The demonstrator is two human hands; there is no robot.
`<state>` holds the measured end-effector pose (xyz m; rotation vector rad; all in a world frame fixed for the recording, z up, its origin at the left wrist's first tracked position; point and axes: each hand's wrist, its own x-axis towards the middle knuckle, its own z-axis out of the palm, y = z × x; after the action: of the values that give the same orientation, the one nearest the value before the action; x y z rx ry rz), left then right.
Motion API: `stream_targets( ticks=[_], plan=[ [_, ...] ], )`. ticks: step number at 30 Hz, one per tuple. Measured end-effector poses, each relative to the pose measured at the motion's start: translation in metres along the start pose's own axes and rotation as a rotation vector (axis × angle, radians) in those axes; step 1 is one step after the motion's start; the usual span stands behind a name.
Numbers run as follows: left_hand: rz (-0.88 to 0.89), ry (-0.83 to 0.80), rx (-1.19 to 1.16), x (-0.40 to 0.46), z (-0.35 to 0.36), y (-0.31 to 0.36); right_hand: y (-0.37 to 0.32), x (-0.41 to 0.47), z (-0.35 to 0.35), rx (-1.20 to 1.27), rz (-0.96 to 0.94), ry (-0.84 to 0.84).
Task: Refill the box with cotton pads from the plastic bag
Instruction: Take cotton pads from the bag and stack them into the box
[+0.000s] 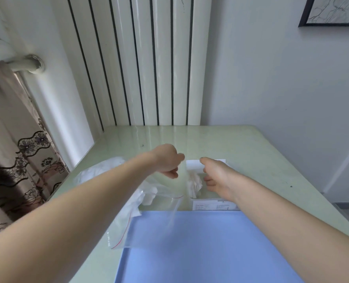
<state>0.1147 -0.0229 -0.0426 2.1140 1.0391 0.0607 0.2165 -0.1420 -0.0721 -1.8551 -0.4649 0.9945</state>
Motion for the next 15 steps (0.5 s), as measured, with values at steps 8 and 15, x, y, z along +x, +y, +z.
stream_targets(
  ticks=[8,15],
  plan=[
    [0.218,0.420,0.233,-0.069,-0.058,-0.058,0.006,-0.091,0.026,-0.353,-0.416,-0.483],
    [-0.060,0.393,-0.016,-0.078,-0.058,-0.143,0.063,-0.081,0.101,-0.841,-0.753,-0.196]
  ],
)
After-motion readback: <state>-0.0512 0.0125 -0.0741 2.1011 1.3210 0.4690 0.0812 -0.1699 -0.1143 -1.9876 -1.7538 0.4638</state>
